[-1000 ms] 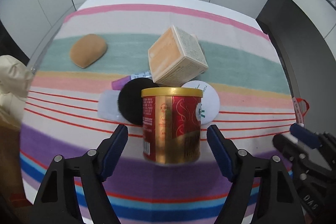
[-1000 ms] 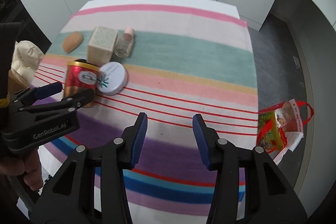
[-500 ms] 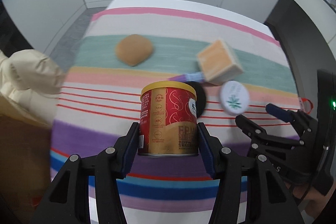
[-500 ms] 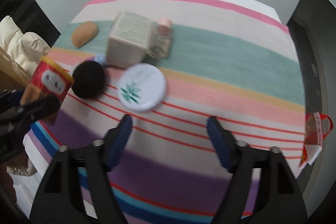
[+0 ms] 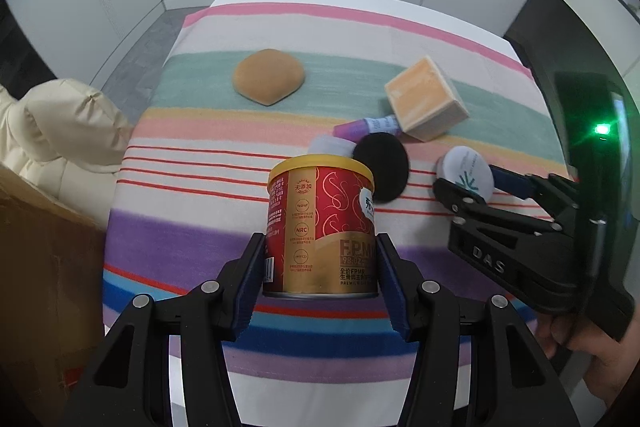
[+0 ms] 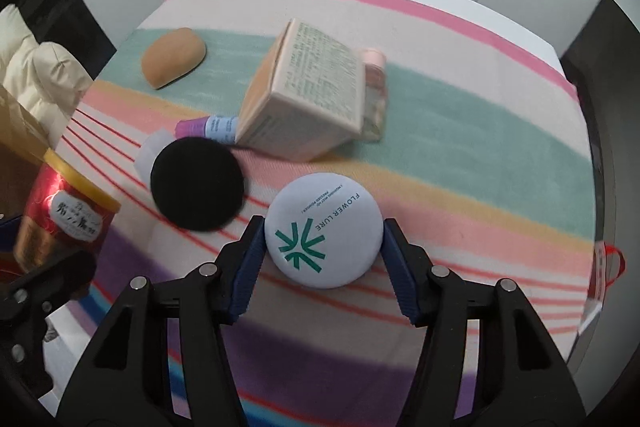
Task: Organize objects
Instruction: 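Grasp the red-gold can with the left tool, then grasp the white compact with the right tool while the left tool lifts the can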
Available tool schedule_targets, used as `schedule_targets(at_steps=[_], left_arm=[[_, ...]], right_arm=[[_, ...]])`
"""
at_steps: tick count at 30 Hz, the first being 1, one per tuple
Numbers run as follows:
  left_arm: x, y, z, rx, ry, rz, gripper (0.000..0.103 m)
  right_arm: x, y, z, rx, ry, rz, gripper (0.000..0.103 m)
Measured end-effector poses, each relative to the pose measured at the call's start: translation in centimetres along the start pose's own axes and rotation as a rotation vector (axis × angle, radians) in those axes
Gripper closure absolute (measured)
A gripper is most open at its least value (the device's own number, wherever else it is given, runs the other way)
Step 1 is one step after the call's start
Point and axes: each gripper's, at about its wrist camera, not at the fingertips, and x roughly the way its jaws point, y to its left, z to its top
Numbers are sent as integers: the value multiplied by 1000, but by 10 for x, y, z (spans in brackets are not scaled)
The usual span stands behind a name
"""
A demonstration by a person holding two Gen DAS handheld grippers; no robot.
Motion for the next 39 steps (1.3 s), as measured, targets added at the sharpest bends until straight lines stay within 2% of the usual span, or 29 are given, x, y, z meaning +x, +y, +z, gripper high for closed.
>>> schedule_targets(at_steps=[4, 15, 19, 27, 32, 39], left_arm=[[-16, -9, -2, 11, -19, -6, 49], [-78, -31, -11, 31, -99, -24, 49], [-105, -40, -20, 54, -138, -36, 49], [-153, -46, -40, 80, -226, -26, 49], [-166, -48, -56, 119, -269, -64, 49], [-177, -44, -55, 113, -304, -100, 49]], right_arm=[[-25, -8, -13, 52, -6, 22, 43], [-112, -38, -38, 141, -51, 10, 43], [-149, -41, -47, 147, -95, 25, 43], [-211, -38, -73, 143, -141, -6, 43], [-231, -38, -87, 159, -165, 19, 43], [-243, -26, -85, 108, -214, 10, 43]])
